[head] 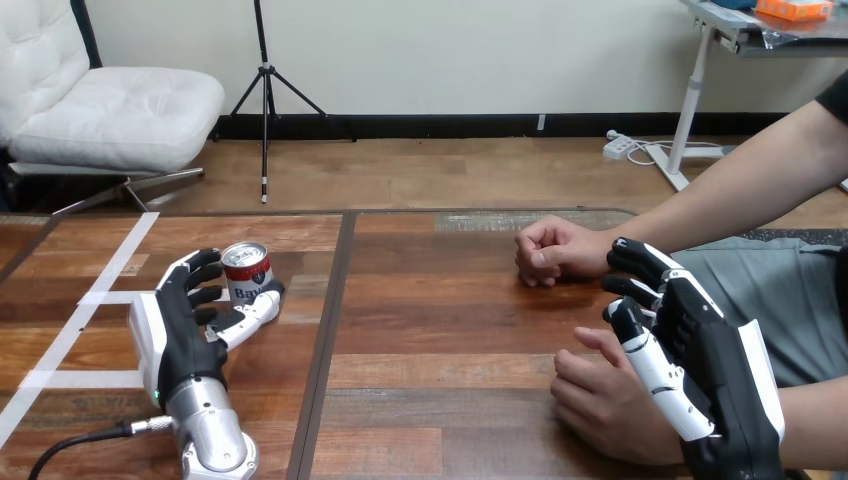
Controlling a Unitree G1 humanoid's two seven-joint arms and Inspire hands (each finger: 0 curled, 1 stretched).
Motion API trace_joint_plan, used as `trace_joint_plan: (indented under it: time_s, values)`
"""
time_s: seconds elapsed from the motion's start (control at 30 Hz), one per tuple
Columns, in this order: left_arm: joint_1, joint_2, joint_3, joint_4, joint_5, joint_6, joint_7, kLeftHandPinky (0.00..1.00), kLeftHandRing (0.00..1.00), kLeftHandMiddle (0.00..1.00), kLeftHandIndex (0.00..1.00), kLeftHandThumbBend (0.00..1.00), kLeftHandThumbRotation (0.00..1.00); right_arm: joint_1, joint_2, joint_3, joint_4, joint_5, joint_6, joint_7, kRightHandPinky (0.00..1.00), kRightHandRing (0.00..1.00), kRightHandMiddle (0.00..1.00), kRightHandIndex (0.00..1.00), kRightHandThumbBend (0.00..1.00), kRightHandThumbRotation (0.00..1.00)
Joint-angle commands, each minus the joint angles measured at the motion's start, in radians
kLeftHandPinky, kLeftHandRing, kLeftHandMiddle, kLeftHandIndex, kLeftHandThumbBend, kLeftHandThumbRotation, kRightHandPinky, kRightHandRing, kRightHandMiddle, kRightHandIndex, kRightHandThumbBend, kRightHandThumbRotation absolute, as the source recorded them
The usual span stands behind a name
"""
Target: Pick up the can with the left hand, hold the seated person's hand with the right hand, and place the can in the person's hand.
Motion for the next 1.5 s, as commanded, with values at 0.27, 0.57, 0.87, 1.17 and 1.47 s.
trace_joint_plan:
  time_s: [0.27, 0.57, 0.87, 1.17, 1.47]
  values:
    - [-0.058, 0.021, -0.028, -0.015, 0.032, 0.040, 0.027, 0.72, 0.80, 0.83, 0.80, 0.79, 0.00, -0.015, -0.010, 0.000, -0.051, -0.013, -0.026, -0.010, 0.68, 0.78, 0.84, 0.82, 0.57, 0.67]
    - [-0.062, 0.020, -0.032, -0.023, 0.030, 0.064, 0.032, 0.74, 0.83, 0.87, 0.84, 0.80, 0.00, -0.015, -0.010, 0.002, -0.053, -0.007, -0.025, -0.006, 0.68, 0.79, 0.84, 0.82, 0.57, 0.67]
    - [-0.063, 0.025, -0.047, -0.028, 0.039, 0.077, 0.043, 0.76, 0.86, 0.91, 0.88, 0.80, 0.02, -0.018, -0.010, 0.002, -0.054, 0.000, -0.023, -0.003, 0.68, 0.79, 0.84, 0.82, 0.57, 0.67]
    - [-0.058, 0.026, -0.051, -0.033, 0.049, 0.070, 0.063, 0.77, 0.86, 0.90, 0.88, 0.80, 0.04, -0.018, -0.012, 0.002, -0.054, -0.001, -0.021, -0.003, 0.69, 0.79, 0.84, 0.82, 0.57, 0.66]
    - [-0.054, 0.025, -0.048, -0.030, 0.054, 0.063, 0.082, 0.76, 0.86, 0.90, 0.88, 0.80, 0.03, -0.015, -0.011, 0.004, -0.058, -0.007, -0.010, -0.004, 0.70, 0.79, 0.84, 0.83, 0.57, 0.66]
